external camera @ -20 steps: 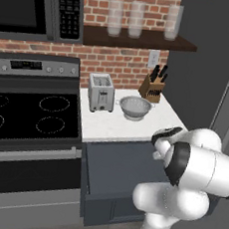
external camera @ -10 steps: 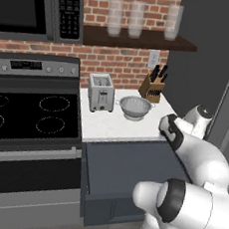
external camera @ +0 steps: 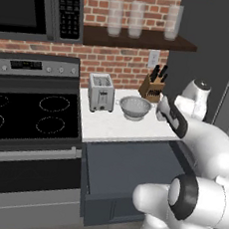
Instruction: Pick the measuring cup from the drawer and place it on the counter.
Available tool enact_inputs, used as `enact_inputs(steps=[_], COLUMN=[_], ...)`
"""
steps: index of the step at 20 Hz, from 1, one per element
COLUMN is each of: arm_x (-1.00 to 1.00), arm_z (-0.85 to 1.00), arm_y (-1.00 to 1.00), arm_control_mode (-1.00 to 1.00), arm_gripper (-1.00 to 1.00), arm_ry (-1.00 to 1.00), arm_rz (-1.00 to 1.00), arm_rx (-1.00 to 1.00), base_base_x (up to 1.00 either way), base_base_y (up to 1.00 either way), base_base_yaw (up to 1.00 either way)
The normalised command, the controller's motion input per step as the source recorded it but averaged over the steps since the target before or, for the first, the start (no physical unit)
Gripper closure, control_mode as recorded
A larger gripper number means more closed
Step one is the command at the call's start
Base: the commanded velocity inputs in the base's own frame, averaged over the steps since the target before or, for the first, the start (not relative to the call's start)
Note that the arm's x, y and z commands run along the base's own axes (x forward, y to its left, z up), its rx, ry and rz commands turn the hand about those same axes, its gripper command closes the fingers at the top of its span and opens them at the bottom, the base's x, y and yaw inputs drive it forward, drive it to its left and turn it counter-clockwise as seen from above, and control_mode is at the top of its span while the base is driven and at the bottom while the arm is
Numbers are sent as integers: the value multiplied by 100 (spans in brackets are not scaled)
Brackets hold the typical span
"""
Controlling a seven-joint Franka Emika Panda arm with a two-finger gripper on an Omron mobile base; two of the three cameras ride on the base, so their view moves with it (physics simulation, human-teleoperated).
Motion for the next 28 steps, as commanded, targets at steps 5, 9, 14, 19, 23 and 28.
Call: enact_inputs(steps=[5,9,14,19,23,28], arm_x=[37,21,10,27,77,75], arm_z=[-1,-12,-31,-34,-34,-49], arm_y=[63,89,99,100,72,39], arm_control_mode=[-100,-100,-100,-100,-100,-100], arm_gripper=[100,100,100,100,100,100], arm_ry=[3,0,0,0,2,4], arm_rz=[13,13,10,1,0,0], arm_rx=[0,0,0,0,0,0], base_base_x=[0,0,0,0,0,0], base_base_y=[0,0,0,0,0,0], base_base_yaw=[0,0,0,0,0,0])
